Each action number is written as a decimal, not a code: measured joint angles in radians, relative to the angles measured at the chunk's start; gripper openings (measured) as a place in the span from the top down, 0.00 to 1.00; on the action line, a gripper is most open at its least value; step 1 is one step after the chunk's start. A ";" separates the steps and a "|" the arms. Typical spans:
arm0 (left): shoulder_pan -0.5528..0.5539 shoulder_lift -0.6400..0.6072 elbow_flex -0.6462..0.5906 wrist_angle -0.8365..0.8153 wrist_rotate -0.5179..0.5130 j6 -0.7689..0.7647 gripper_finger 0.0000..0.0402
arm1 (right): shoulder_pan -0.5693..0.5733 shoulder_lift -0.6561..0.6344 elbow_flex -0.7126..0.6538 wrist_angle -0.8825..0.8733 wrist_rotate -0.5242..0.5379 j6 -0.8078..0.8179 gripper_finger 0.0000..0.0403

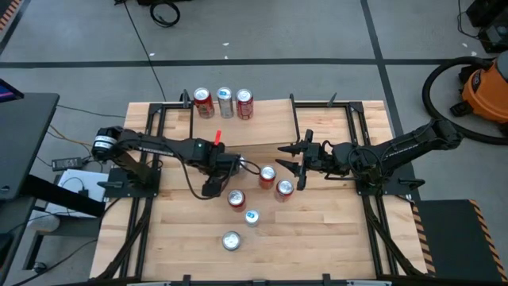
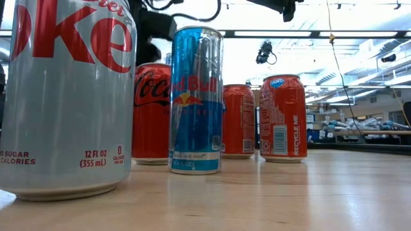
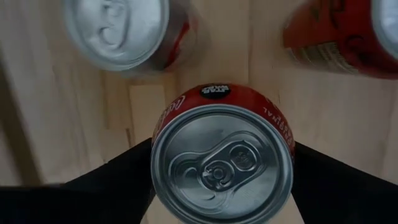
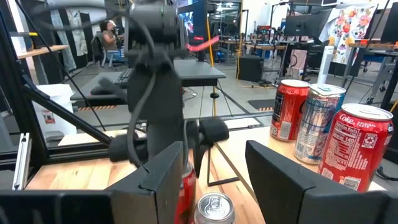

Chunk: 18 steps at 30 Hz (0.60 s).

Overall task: Place canned beverage on shelf
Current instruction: Put the red black soda can on the shelf

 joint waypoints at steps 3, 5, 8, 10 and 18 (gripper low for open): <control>0.000 0.000 0.070 -0.070 0.000 -0.017 0.21 | 0.000 0.000 0.000 0.001 0.000 0.000 0.54; 0.002 0.000 0.122 -0.102 0.000 -0.024 0.21 | 0.000 0.000 0.000 0.001 0.000 0.000 0.54; 0.012 0.000 0.211 -0.146 0.003 -0.040 0.21 | 0.000 0.000 0.000 0.001 0.000 0.000 0.54; 0.026 0.000 0.269 -0.166 0.006 -0.052 0.21 | 0.000 0.000 0.000 0.002 0.000 0.000 0.54; 0.099 0.003 0.455 -0.209 -0.003 -0.067 0.21 | -0.004 0.000 0.000 0.002 0.001 0.000 0.54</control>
